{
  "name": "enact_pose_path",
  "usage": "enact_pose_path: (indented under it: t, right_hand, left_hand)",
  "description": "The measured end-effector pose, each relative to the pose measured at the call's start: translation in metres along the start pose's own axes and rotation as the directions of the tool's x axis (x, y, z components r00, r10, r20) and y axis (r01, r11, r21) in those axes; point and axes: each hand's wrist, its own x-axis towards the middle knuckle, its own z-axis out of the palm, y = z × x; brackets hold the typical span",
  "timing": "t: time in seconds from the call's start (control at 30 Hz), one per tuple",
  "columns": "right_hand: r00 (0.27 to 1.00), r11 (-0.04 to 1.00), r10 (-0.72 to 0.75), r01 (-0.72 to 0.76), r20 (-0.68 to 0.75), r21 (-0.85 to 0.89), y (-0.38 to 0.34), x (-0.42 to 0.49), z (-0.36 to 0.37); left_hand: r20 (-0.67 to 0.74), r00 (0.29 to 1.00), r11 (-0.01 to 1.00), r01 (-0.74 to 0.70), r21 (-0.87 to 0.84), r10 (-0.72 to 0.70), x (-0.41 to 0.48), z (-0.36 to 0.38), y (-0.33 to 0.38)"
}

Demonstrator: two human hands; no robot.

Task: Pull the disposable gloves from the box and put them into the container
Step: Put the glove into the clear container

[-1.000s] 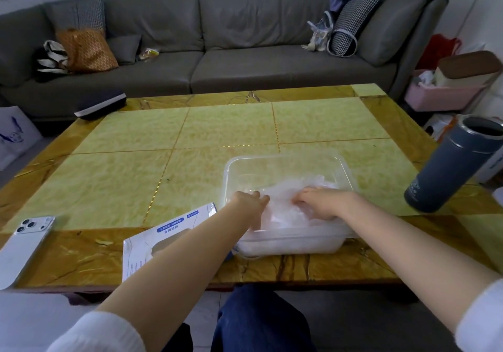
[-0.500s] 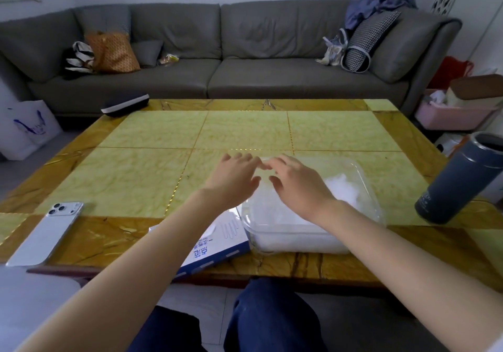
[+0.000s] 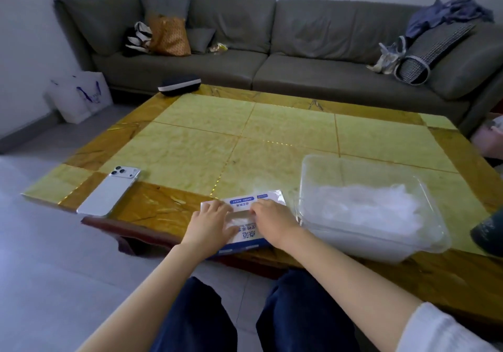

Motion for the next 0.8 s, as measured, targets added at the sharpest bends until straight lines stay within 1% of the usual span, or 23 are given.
enact_pose_path:
  t: [0.07, 0.23, 0.3, 0.4, 0.47, 0.57, 0.63, 0.8]
  right_hand:
    - [1.000, 0.999, 0.021, -0.021, 0.005, -0.046, -0.001, 0.009, 0.005]
    - [0.991, 0.982, 0.051, -0.027, 0.125, -0.186, -0.006, 0.027, 0.006]
    - [0.990, 0.971, 0.059, -0.027, 0.130, -0.236, -0.009, 0.031, 0.005]
    - [0.992, 0.971, 0.051, -0.023, 0.115, -0.236, -0.016, 0.030, 0.004]
    - [0.994, 0.984, 0.053, -0.036, 0.093, -0.175, -0.016, 0.025, 0.005]
    - [0.993, 0.992, 0.116, -0.117, 0.015, 0.042, -0.009, 0.016, 0.007]
    - [0.988, 0.981, 0.142, -0.132, -0.055, 0.144, -0.006, 0.013, 0.001]
    - [0.948, 0.964, 0.185, -0.124, -0.260, 0.234, -0.005, 0.017, -0.031]
  left_hand:
    - [-0.014, 1.000, 1.000, -0.003, -0.015, 0.002, -0.003, 0.003, -0.001]
    - [-0.028, 1.000, 0.999, 0.011, -0.050, -0.013, -0.002, 0.009, -0.002]
    - [-0.037, 0.999, 0.998, 0.013, -0.062, -0.015, -0.001, 0.012, -0.002]
    - [-0.057, 0.998, 0.997, 0.021, -0.073, -0.025, 0.000, 0.016, -0.003]
    - [-0.061, 0.998, 0.997, 0.023, -0.075, -0.028, 0.001, 0.017, -0.004]
    - [-0.063, 0.998, 0.994, 0.022, -0.103, -0.028, 0.002, 0.019, -0.005]
    - [-0.076, 0.997, 0.993, 0.016, -0.119, -0.025, 0.002, 0.019, -0.005]
    - [-0.076, 0.997, 0.991, 0.009, -0.137, -0.019, 0.001, 0.017, -0.006]
